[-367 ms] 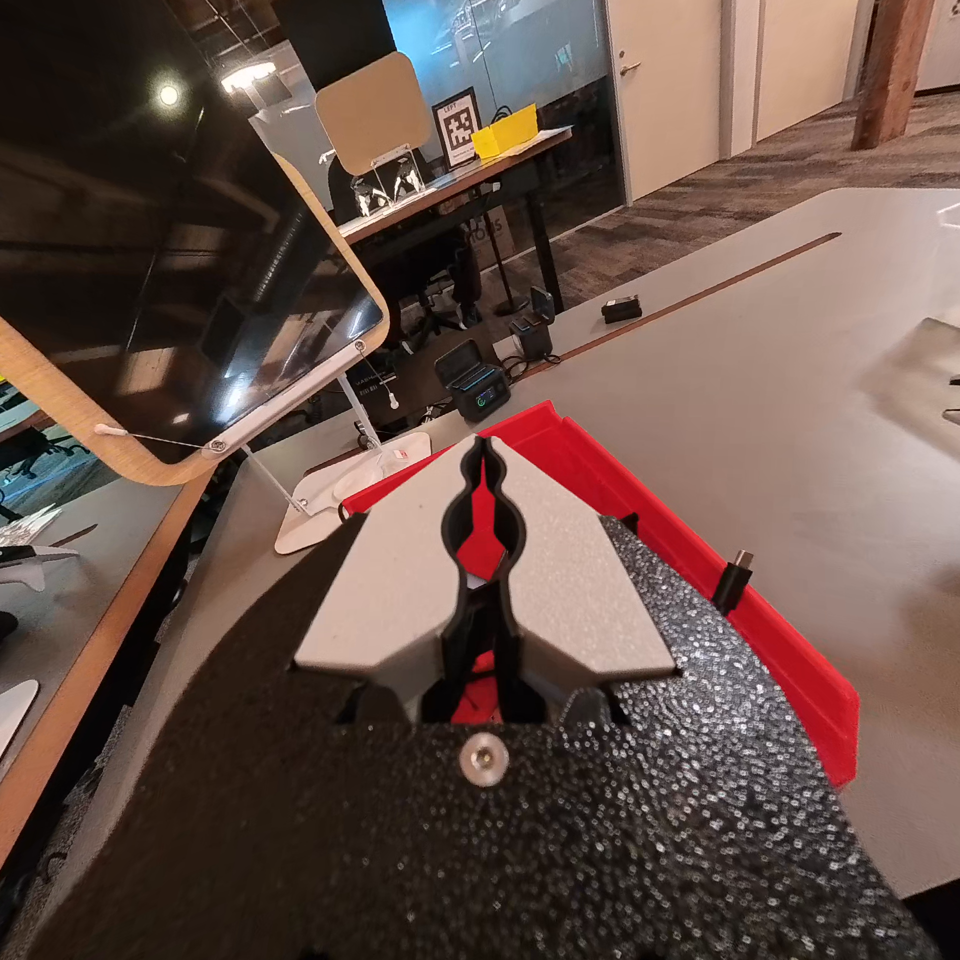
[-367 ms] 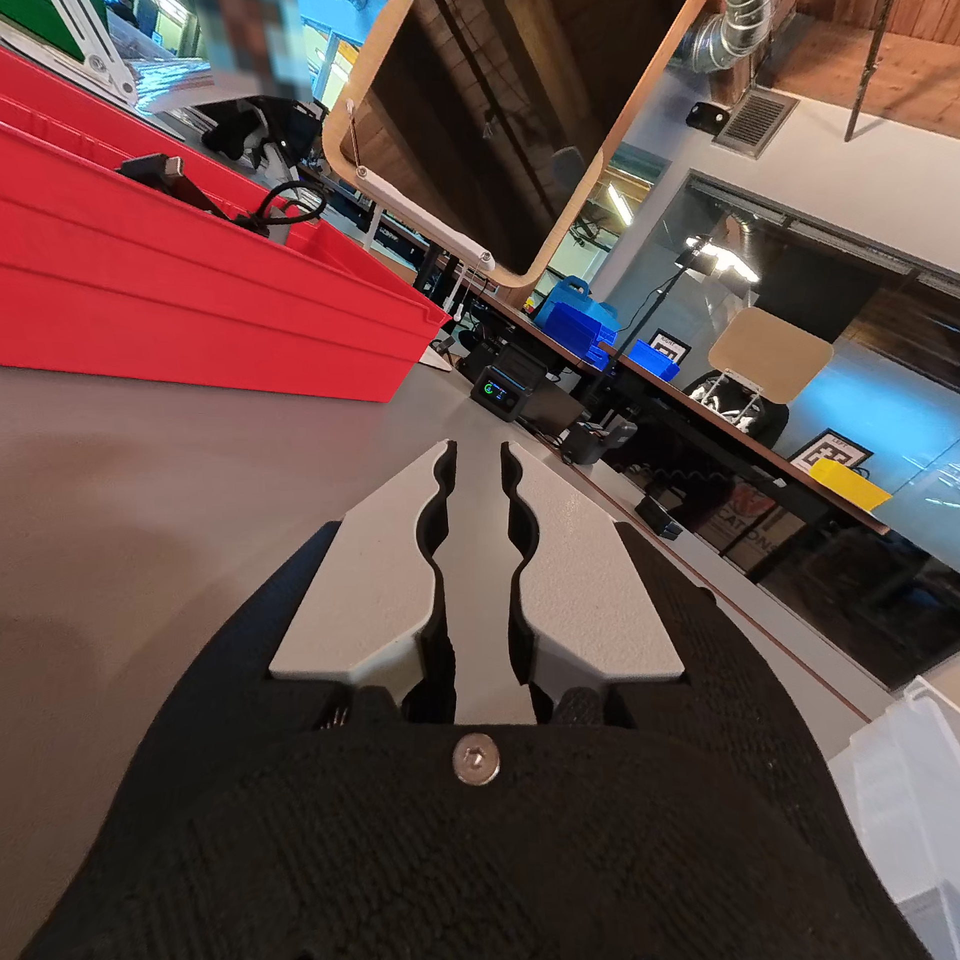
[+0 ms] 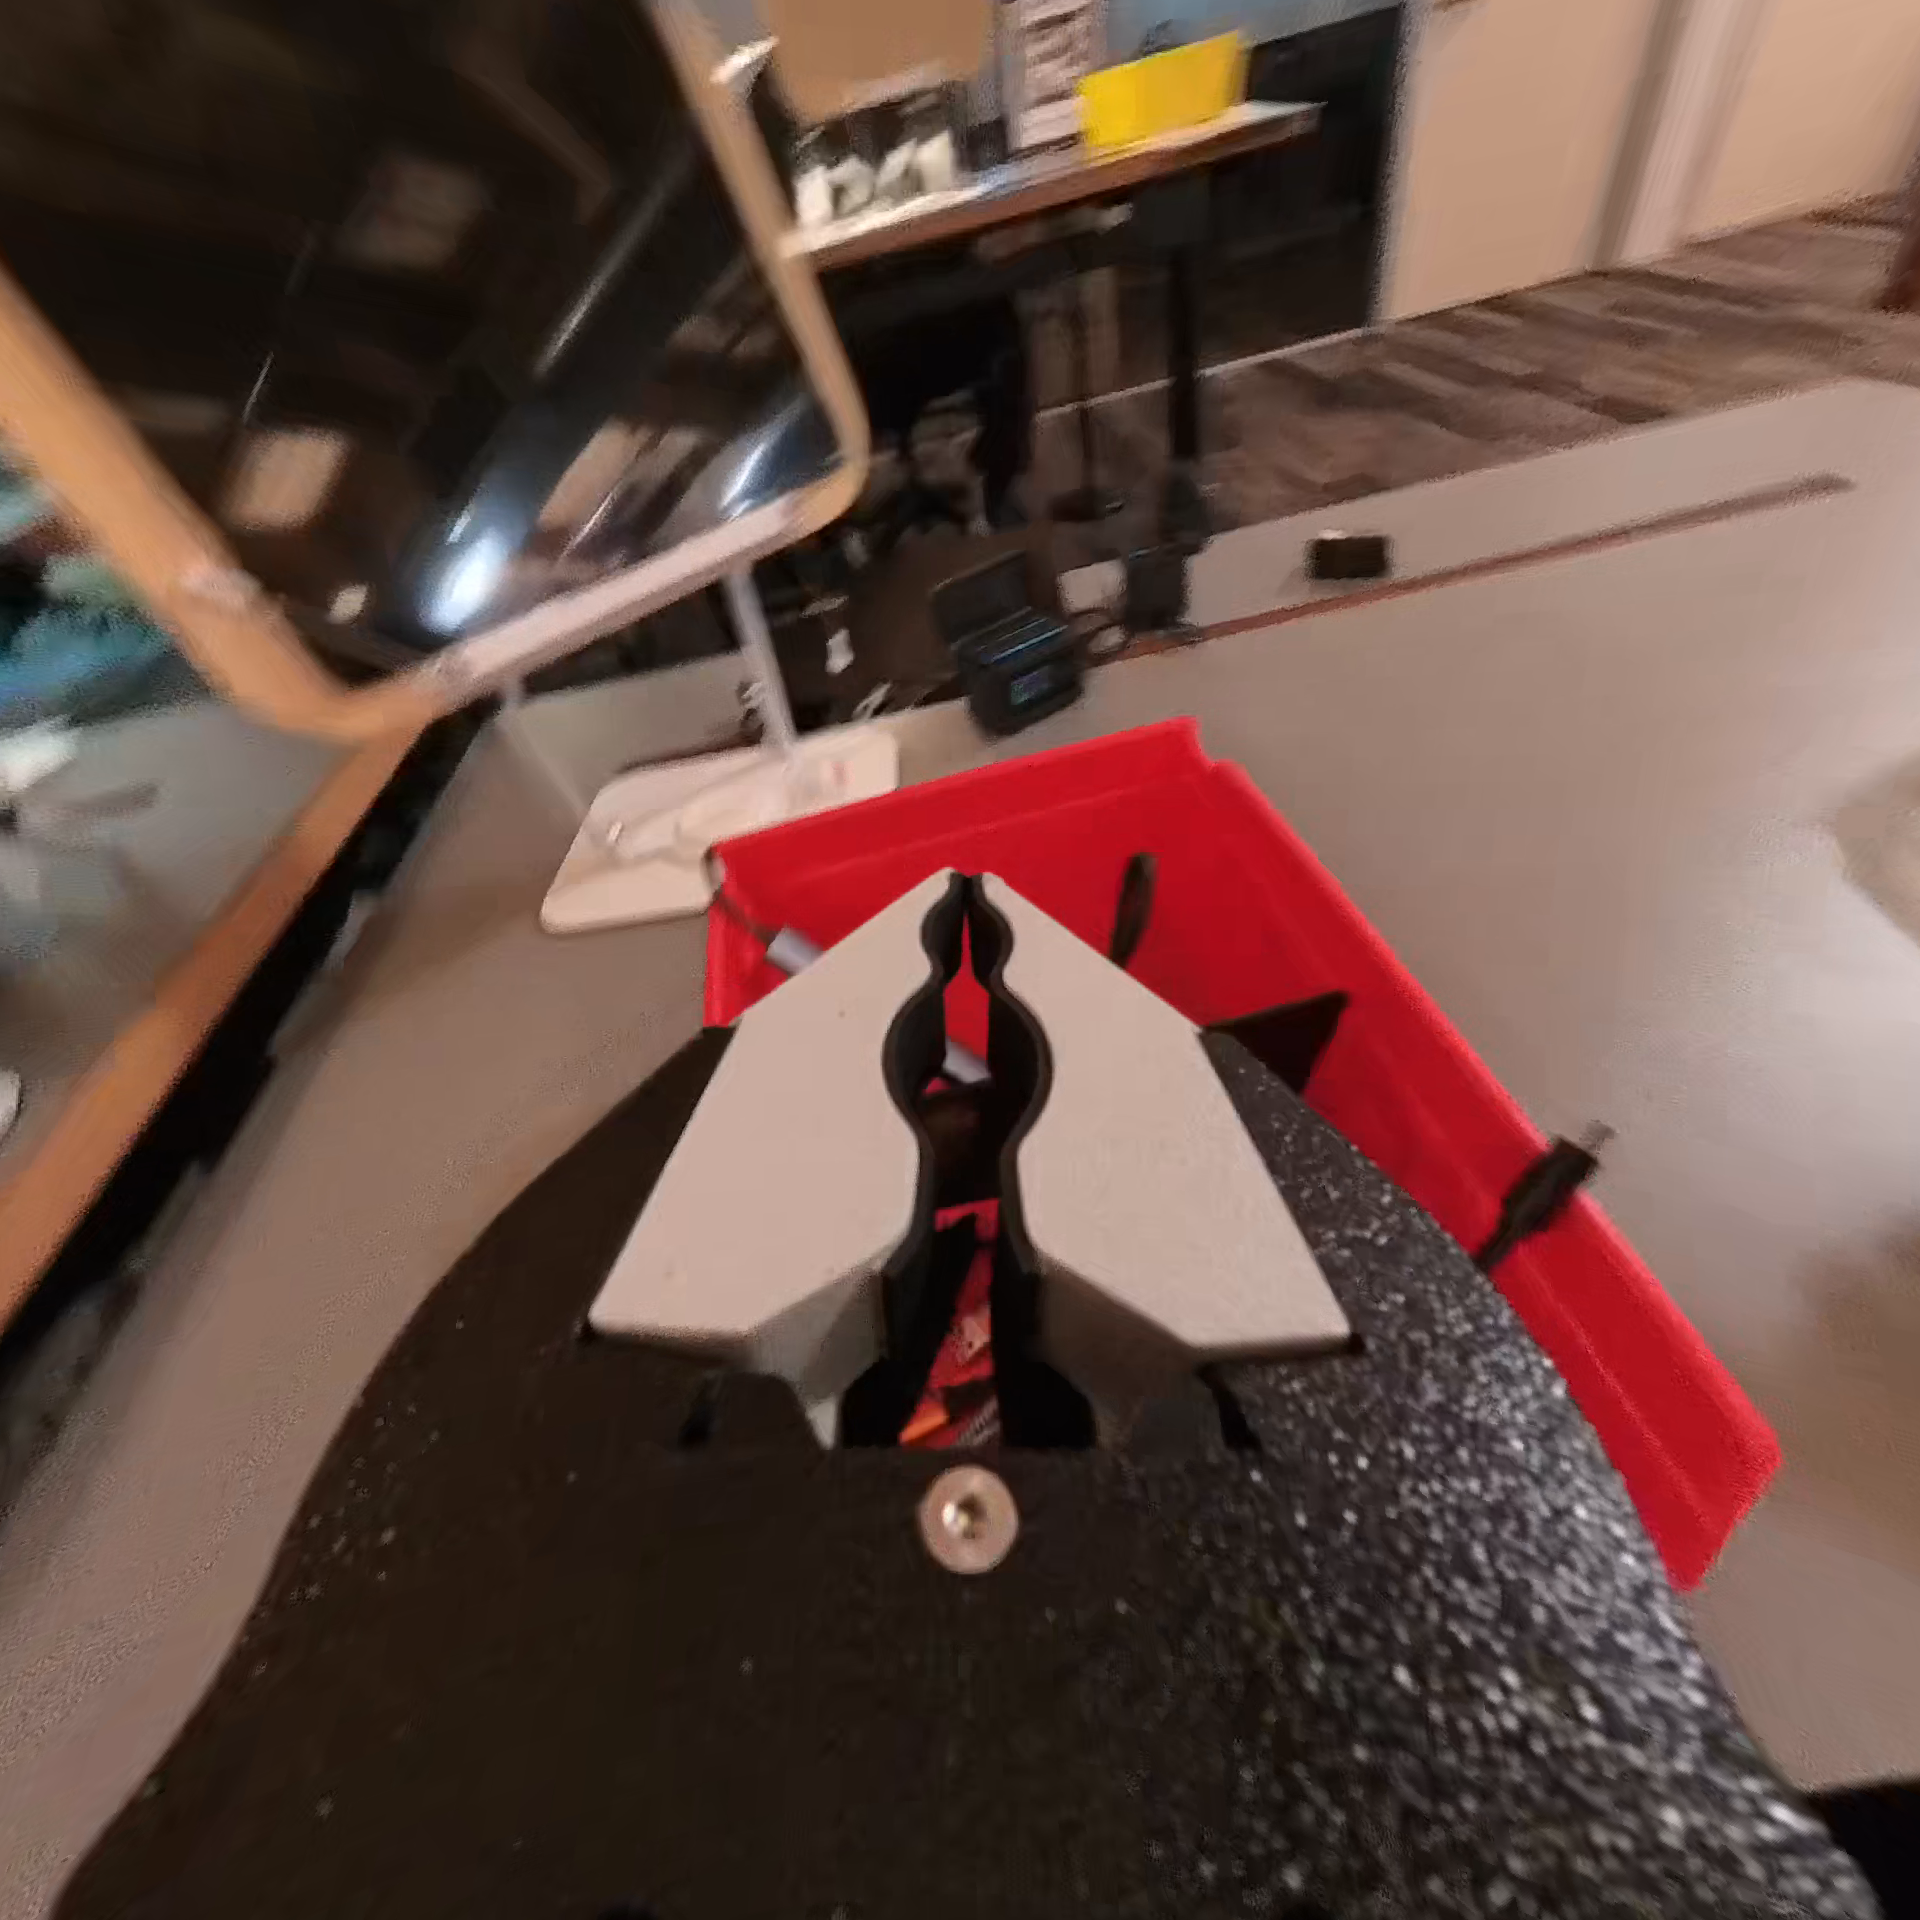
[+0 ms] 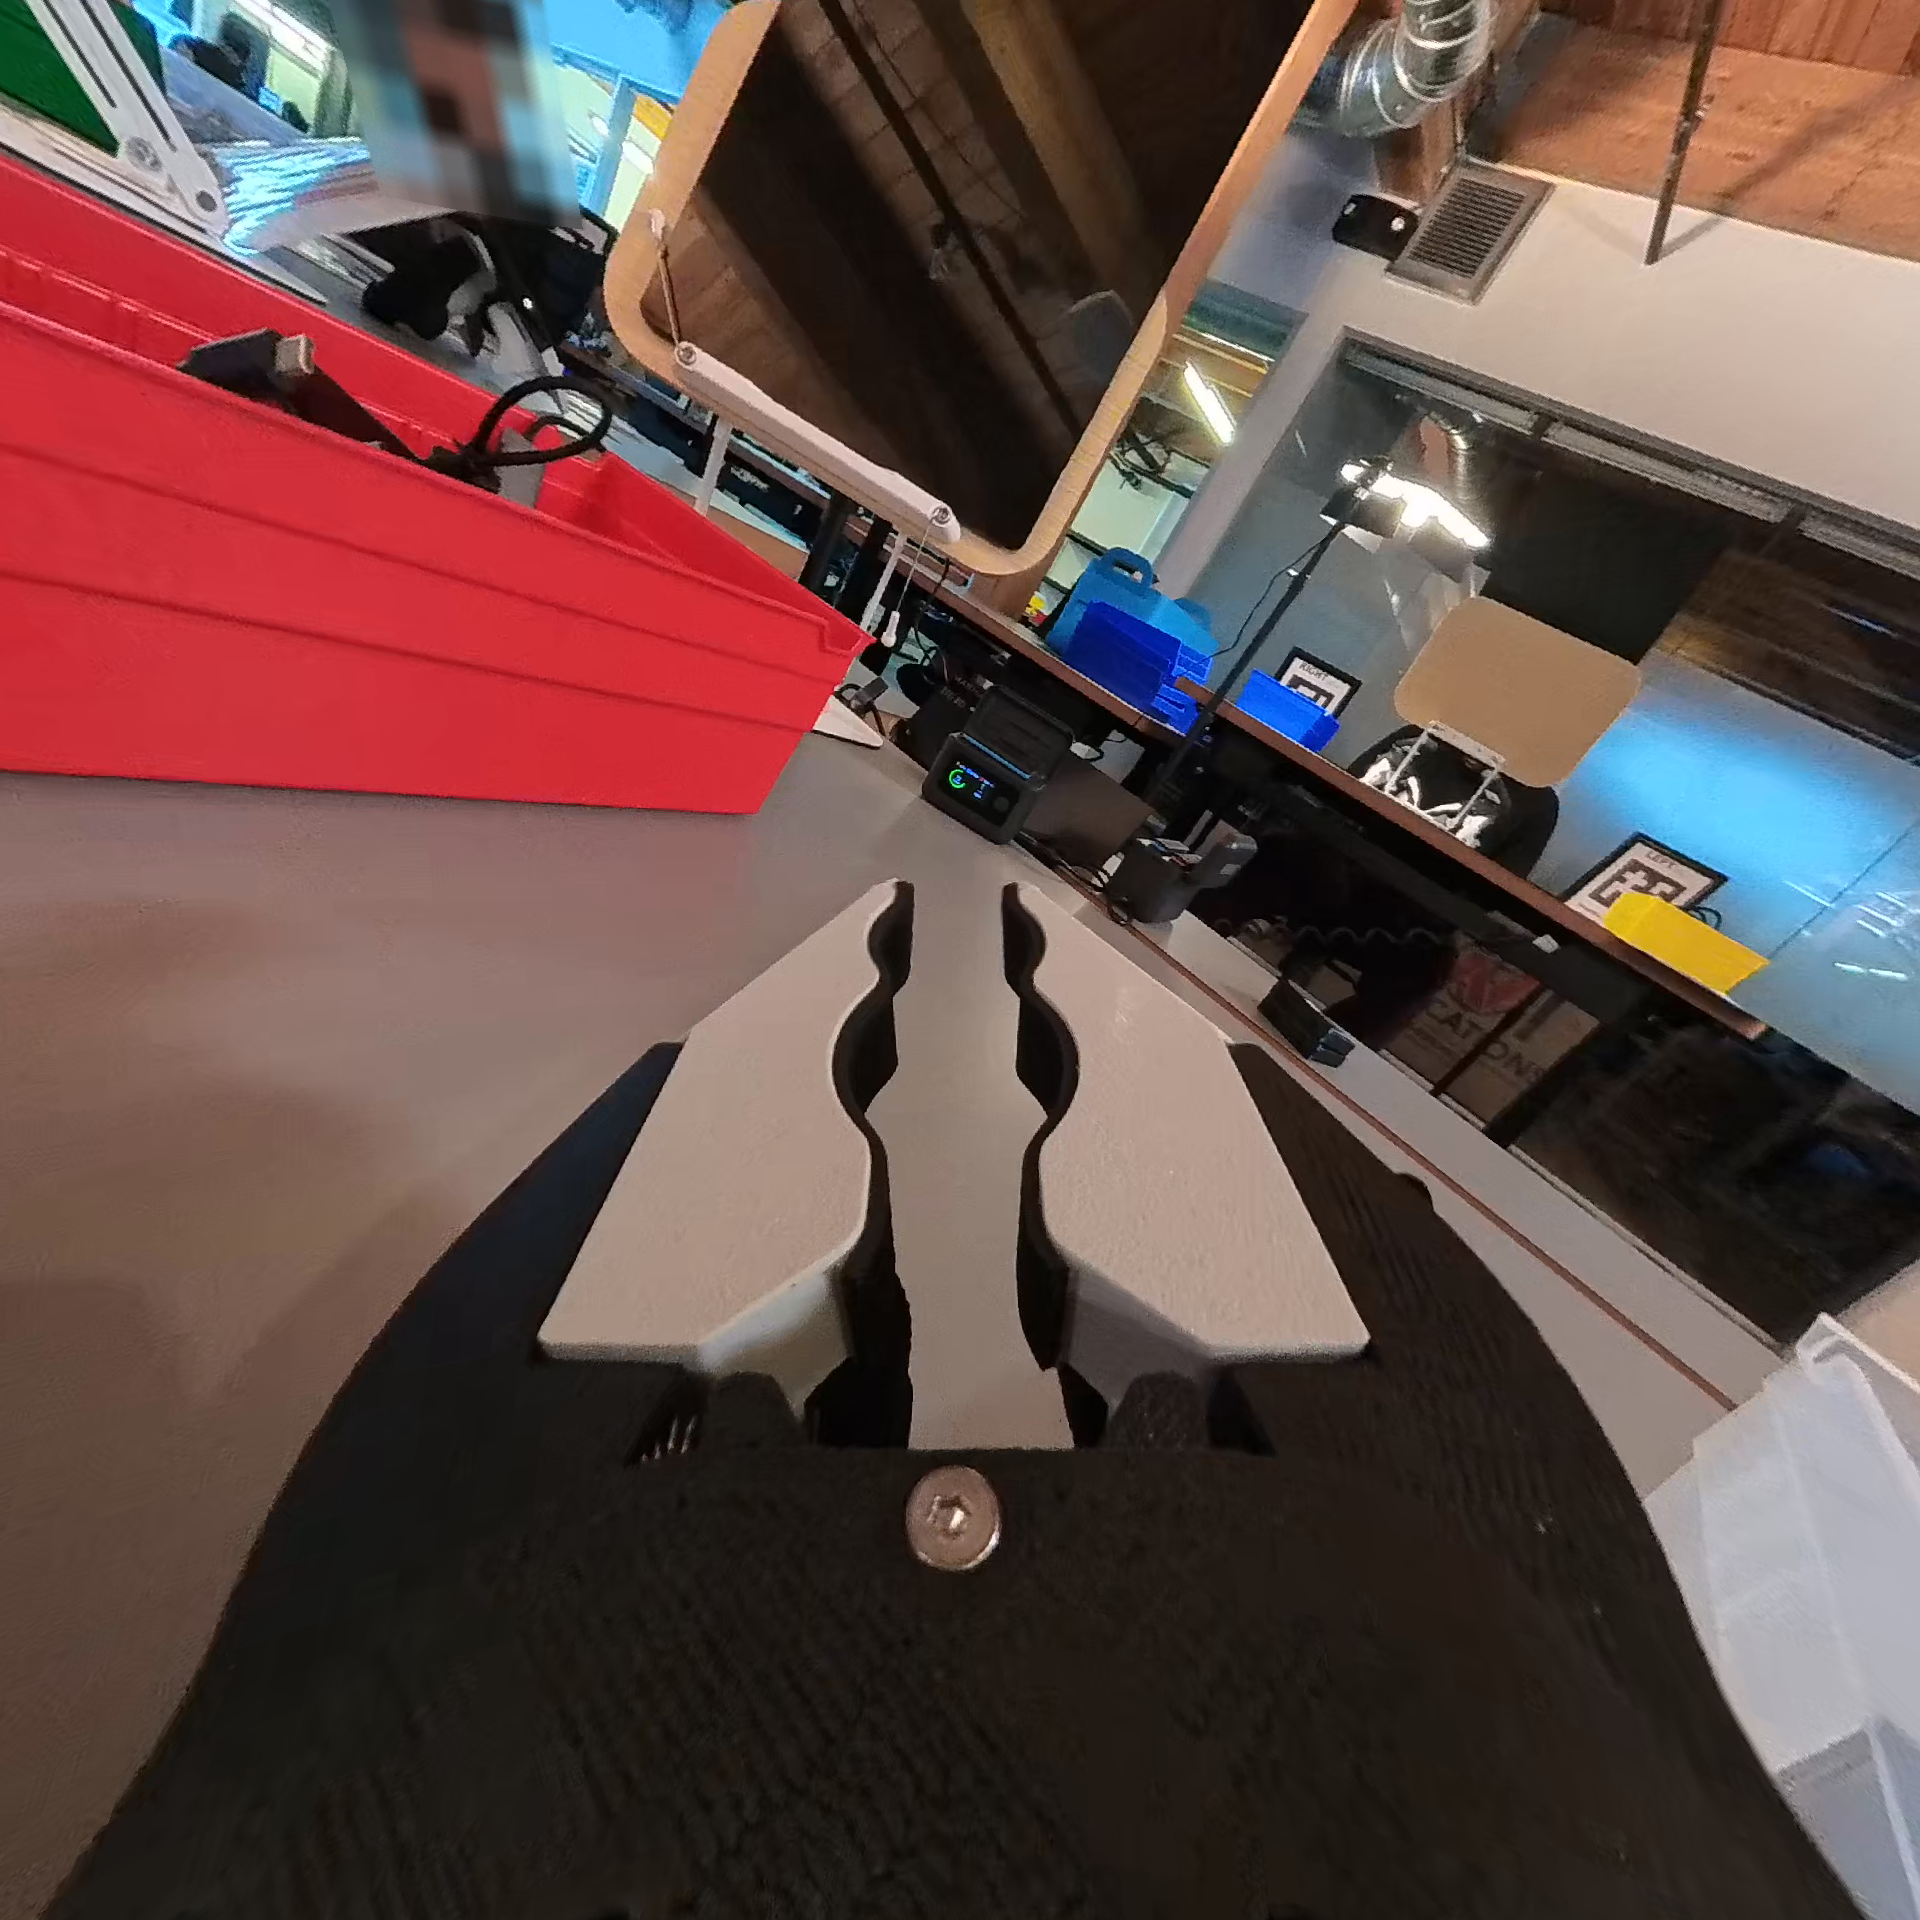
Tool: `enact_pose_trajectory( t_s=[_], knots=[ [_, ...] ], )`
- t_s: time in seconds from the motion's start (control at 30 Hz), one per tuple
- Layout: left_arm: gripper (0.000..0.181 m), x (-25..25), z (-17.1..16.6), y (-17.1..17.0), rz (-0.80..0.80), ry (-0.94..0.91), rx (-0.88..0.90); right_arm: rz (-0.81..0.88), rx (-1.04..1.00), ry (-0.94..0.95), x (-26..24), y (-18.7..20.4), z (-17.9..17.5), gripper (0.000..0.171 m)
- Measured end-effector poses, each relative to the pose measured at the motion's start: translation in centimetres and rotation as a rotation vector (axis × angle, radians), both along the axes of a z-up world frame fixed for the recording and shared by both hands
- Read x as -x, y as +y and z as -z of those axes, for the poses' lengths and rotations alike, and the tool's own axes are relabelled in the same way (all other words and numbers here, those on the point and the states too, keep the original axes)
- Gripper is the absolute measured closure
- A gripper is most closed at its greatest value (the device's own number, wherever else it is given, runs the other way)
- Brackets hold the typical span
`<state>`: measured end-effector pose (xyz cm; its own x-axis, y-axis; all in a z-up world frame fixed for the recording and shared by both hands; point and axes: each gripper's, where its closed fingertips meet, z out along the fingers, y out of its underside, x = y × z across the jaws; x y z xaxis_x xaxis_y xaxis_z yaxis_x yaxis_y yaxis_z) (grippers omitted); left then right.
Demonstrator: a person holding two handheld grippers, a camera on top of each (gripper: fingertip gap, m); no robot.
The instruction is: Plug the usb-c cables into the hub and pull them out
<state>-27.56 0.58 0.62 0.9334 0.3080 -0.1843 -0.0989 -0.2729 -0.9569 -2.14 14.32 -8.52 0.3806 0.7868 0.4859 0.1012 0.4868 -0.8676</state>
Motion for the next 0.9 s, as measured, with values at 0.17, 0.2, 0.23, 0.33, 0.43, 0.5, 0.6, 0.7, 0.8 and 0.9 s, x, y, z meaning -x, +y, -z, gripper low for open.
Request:
enact_pose_trajectory(
  t_s=[0.17, 0.2, 0.23, 0.33, 0.43, 0.5, 0.6, 0.7, 0.8, 0.9],
  knots=[
    [0.16, 1.6, 2.0, 0.9, -0.031, -0.184, 0.021, 0.001, -0.001, 0.003, 0.1, 0.0, -0.1, 0.156],
    [0.157, 1.7, 2.3, 1.4, -0.021, -0.207, 0.035, -0.001, -0.001, 0.004, 0.1, 0.0, -0.1, 0.156],
    [0.155, 1.7, 2.6, 2.1, -0.002, -0.237, 0.052, -0.003, 0.0, 0.006, 0.1, -0.1, -0.1, 0.156],
    [0.142, 3.0, 4.4, 4.1, -0.002, -0.337, 0.18, -0.007, 0.006, 0.011, 0.1, -0.1, -0.1, 0.156],
    [0.14, 5.1, 6.4, 5.5, -0.045, -0.386, 0.336, -0.01, 0.01, 0.016, 0.0, -0.1, -0.2, 0.156],
    [0.139, 5.9, 7.7, 6.1, -0.072, -0.439, 0.421, -0.014, 0.013, 0.018, 0.0, -0.1, -0.2, 0.156],
    [0.134, 6.9, 9.5, 6.1, -0.132, -0.451, 0.539, -0.016, 0.016, 0.02, 0.0, -0.2, -0.3, 0.156],
    [0.126, 7.1, 10.5, 5.9, -0.167, -0.501, 0.556, -0.019, 0.019, 0.023, 0.0, -0.2, -0.3, 0.156],
    [0.125, 7.7, 11.3, 5.8, -0.208, -0.505, 0.527, -0.026, 0.02, 0.023, 0.0, -0.3, -0.3, 0.156],
    [0.126, 8.2, 12.5, 5.7, -0.239, -0.501, 0.547, -0.029, 0.019, 0.021, 0.1, -0.4, -0.3, 0.156]
  ],
)
